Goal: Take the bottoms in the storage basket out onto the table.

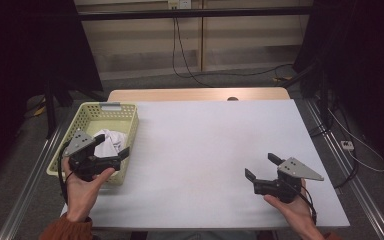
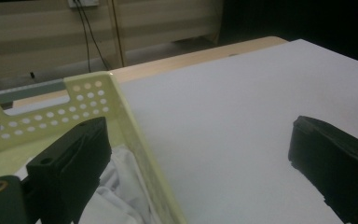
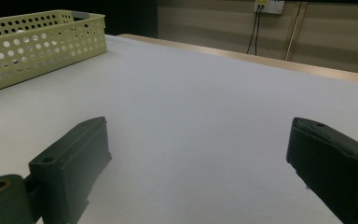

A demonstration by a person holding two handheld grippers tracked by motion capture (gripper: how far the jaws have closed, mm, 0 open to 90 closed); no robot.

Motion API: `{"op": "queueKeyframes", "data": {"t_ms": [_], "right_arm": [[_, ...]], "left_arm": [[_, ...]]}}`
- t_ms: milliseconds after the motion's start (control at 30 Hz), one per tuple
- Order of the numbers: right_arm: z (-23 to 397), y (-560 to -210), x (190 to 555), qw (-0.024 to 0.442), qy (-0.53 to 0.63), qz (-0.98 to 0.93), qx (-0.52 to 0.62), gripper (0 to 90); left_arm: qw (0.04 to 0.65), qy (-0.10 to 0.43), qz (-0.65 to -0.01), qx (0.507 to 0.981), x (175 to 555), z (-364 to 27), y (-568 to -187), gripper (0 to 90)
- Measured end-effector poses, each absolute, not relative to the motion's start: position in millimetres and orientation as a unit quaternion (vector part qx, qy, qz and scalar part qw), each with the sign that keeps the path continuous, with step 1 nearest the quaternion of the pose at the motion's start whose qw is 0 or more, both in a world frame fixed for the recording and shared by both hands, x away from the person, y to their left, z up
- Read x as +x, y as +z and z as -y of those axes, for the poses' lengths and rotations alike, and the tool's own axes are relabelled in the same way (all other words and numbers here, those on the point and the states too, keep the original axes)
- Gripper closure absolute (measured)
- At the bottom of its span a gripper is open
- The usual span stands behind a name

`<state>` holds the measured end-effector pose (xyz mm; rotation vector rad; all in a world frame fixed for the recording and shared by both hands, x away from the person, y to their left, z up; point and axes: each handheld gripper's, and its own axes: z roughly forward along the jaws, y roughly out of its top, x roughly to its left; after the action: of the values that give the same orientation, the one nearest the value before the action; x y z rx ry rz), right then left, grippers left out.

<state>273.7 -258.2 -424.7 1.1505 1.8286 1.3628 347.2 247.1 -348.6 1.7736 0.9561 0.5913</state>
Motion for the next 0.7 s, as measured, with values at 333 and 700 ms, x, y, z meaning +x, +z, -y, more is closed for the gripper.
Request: {"op": "queueKeyframes", "data": {"t_ms": [333, 700], "right_arm": [[258.0, -425.2, 274.2, 0.286, 0.510, -0.689, 0.429, 5.9], [257.7, -425.1, 274.2, 0.285, 0.510, -0.690, 0.427, 5.9]], "left_arm": [[0.481, 0.257, -0.414, 0.729, 361.1, -258.4, -338.6, 5.6], [0.450, 0.274, -0.436, 0.729, 381.6, -267.4, -340.8, 5.5]]}}
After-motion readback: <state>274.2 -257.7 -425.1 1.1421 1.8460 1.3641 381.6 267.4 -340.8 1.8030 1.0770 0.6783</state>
